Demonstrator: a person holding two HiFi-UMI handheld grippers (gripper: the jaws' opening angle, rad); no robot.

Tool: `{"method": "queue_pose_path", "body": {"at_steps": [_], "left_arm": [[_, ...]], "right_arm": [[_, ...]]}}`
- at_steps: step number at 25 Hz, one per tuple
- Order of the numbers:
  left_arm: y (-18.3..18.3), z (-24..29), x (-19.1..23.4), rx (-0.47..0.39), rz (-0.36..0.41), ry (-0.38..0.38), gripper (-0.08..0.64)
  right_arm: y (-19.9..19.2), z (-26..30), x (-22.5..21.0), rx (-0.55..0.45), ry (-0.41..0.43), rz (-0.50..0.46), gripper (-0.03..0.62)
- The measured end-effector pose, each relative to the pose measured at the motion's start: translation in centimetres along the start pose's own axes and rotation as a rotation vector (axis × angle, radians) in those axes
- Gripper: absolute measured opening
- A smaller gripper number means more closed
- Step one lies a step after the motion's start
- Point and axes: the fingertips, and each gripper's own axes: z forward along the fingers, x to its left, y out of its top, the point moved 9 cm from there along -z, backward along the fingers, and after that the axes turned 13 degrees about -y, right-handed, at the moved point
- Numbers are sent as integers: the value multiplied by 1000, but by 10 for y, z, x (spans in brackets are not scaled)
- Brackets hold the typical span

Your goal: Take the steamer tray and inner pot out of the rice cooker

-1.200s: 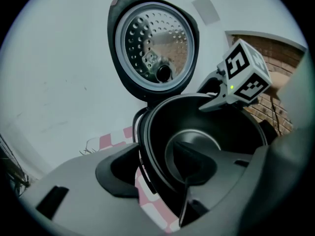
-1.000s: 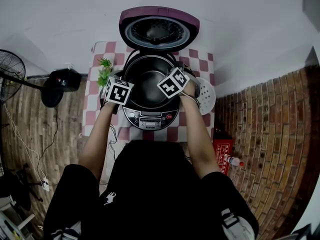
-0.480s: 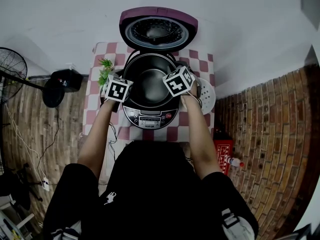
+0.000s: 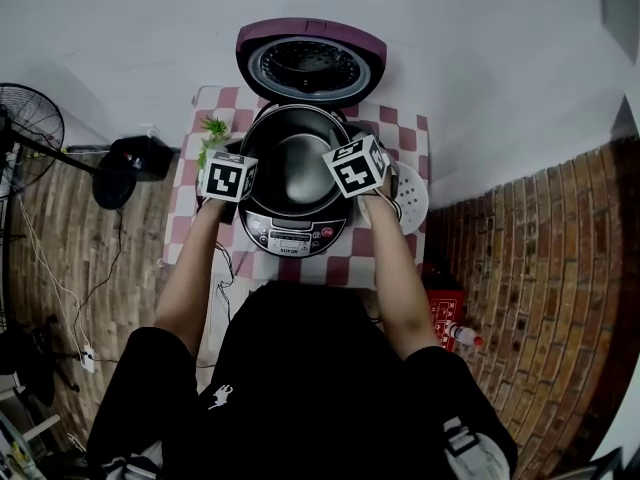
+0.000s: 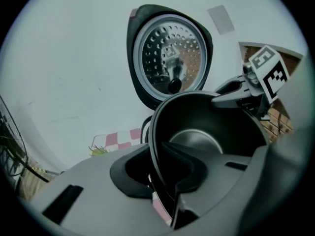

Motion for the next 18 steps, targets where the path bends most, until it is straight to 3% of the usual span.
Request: {"method": "queue_pose_path", "body": {"at_steps": [5,11,18], "left_arm": [[9,-22,-13,-121,-76,10,18],[21,-41,-35,-173,-33,79,15],[44,-80,-59,-268,13,183,15]], "right_arm": [[-4,-9,-7,-20,42,28,61],[-9,-21,-22,-82,88,167,34],[12,-51,-41,-237,112,191,26]]}}
